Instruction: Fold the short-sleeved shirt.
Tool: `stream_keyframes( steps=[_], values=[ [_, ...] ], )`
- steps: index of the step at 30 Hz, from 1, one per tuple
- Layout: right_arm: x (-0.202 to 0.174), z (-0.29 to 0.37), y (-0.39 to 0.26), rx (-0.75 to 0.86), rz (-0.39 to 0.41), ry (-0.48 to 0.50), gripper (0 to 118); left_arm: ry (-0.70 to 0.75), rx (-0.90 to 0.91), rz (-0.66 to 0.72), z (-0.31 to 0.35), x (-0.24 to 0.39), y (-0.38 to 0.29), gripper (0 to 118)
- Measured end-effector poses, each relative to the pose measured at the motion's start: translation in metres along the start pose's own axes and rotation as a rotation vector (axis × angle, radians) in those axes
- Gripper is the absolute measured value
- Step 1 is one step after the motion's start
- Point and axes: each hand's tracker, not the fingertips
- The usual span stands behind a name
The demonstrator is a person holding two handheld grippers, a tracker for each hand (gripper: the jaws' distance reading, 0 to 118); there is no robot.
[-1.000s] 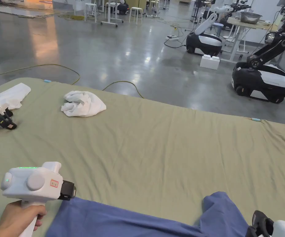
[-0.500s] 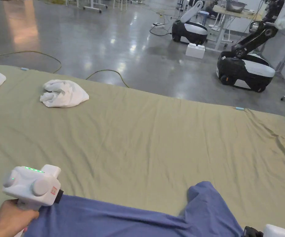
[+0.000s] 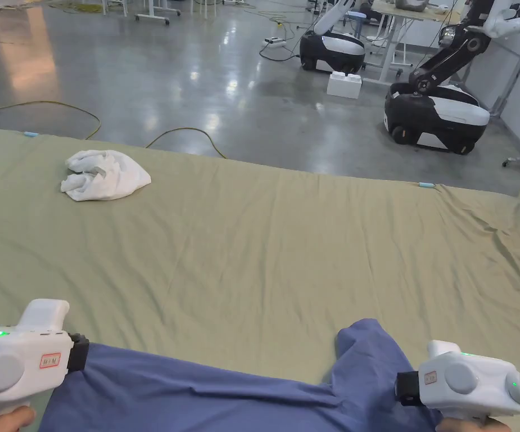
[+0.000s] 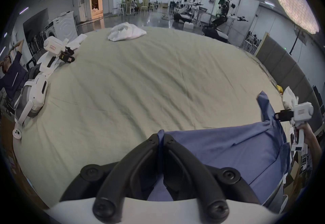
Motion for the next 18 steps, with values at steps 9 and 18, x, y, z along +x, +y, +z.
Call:
stream_keyframes(
  steps=[9,18],
  values=[
    [-0.016,0.003,-0.009,0.024,0.027,0.019,2,0.028,0.007,-0.010,-0.002,0.002,-0.021,5],
    [0.000,0.085,-0.044,0.194,-0.009,0.055,1,-0.014,0.057,0.059,0.027,-0.011,-0.027,5]
  ],
)
